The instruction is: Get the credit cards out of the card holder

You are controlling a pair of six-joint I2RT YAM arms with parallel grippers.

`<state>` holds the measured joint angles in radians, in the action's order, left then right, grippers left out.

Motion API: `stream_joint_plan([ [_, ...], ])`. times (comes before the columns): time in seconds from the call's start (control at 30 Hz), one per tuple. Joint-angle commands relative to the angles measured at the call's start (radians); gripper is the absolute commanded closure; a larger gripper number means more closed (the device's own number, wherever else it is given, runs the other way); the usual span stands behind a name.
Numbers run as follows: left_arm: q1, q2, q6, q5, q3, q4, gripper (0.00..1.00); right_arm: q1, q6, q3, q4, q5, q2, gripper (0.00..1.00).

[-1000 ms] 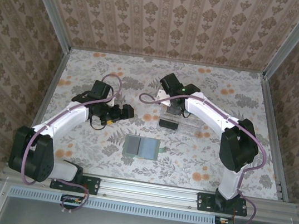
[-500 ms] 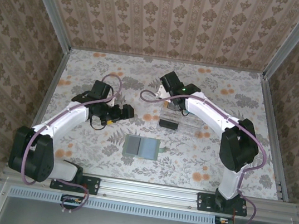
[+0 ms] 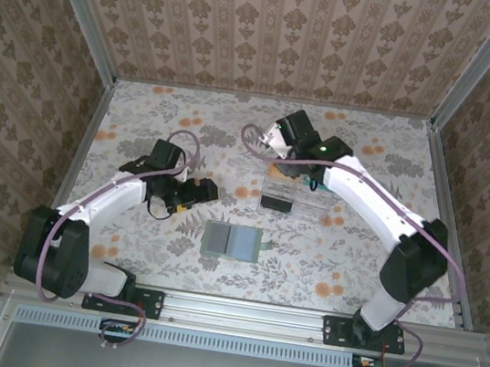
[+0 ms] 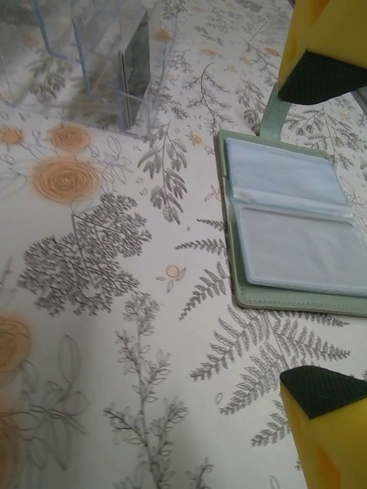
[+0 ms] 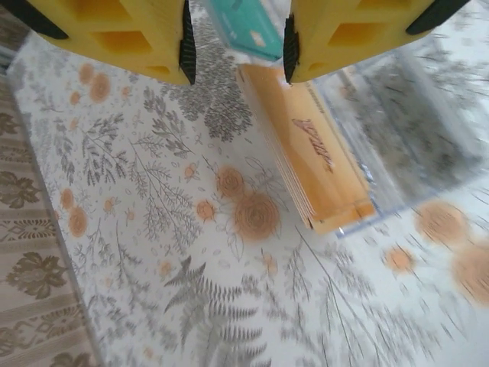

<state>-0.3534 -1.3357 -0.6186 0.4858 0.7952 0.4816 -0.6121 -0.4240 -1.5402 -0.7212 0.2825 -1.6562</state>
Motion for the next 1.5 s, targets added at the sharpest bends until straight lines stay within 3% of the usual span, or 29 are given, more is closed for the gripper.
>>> stream_joint_plan([
  [0.0,-0.027,0.023,-0.040,0.011,-0.031,-0.016,0.10,-0.016,0.210,0.070,-0.027,-0.147,0.090,0.68],
  [0.17,-0.078,0.064,-0.069,-0.011,-0.075,-0.021,0.14,-0.037,0.483,0.180,-0.023,-0.297,0.153,0.80],
  [0.33,-0.097,0.105,-0.124,0.014,-0.149,-0.085,0.19,-0.085,0.757,0.359,0.085,-0.432,0.180,0.79],
  [0.43,-0.125,0.129,-0.166,0.039,-0.202,-0.144,0.27,-0.141,0.872,0.471,0.177,-0.442,0.175,0.79],
  [0.53,-0.138,0.139,-0.185,0.058,-0.235,-0.183,0.29,-0.197,0.960,0.538,0.274,-0.453,0.142,0.81],
  [0.73,-0.168,0.135,-0.197,0.061,-0.258,-0.217,0.33,-0.277,1.033,0.544,0.325,-0.442,0.016,0.86],
  [1.03,-0.186,0.096,-0.189,0.063,-0.272,-0.250,0.40,-0.284,1.061,0.558,0.317,-0.377,-0.043,0.86],
  [1.47,-0.208,0.020,-0.177,0.059,-0.284,-0.272,0.40,-0.286,1.076,0.566,0.323,-0.382,-0.097,0.86],
])
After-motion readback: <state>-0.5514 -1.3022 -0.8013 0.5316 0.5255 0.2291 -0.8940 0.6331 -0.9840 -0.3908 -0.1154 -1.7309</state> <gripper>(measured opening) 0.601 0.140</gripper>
